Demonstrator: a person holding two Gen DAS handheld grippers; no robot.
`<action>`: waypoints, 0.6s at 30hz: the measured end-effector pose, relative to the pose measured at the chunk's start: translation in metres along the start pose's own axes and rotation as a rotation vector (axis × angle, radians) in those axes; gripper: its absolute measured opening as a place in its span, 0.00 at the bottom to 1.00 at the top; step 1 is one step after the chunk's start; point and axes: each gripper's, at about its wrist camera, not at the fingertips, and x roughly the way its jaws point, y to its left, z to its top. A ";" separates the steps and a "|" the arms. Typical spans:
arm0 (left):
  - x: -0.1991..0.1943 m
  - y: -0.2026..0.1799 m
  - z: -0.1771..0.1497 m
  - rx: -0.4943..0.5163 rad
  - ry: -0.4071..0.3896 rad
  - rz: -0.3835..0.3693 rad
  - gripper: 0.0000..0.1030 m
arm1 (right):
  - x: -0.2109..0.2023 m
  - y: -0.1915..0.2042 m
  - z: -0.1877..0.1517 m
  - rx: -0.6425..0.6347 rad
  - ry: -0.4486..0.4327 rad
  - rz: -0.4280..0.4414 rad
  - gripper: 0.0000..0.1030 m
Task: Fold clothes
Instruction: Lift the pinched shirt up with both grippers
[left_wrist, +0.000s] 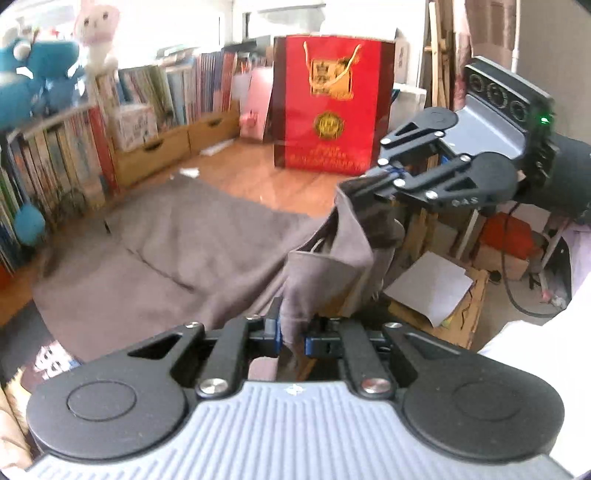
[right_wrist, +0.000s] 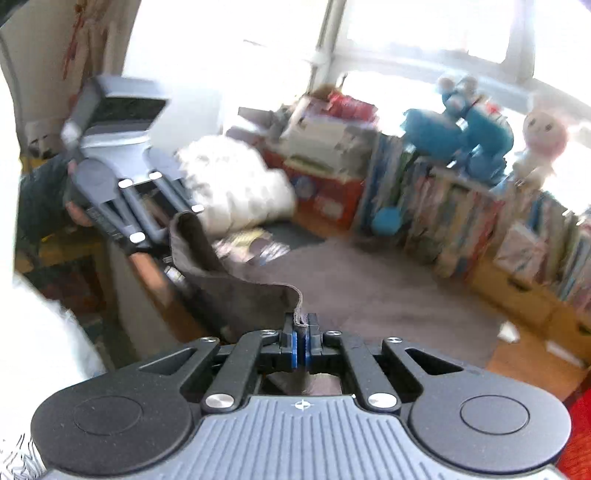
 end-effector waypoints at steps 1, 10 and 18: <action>-0.001 0.003 0.003 -0.007 -0.005 0.008 0.09 | 0.001 -0.004 0.004 0.000 -0.010 -0.019 0.05; 0.025 0.086 0.046 -0.075 -0.011 0.182 0.10 | 0.056 -0.066 0.048 -0.094 -0.058 -0.118 0.05; 0.078 0.218 0.099 -0.192 0.036 0.311 0.11 | 0.160 -0.167 0.096 -0.123 -0.093 -0.212 0.05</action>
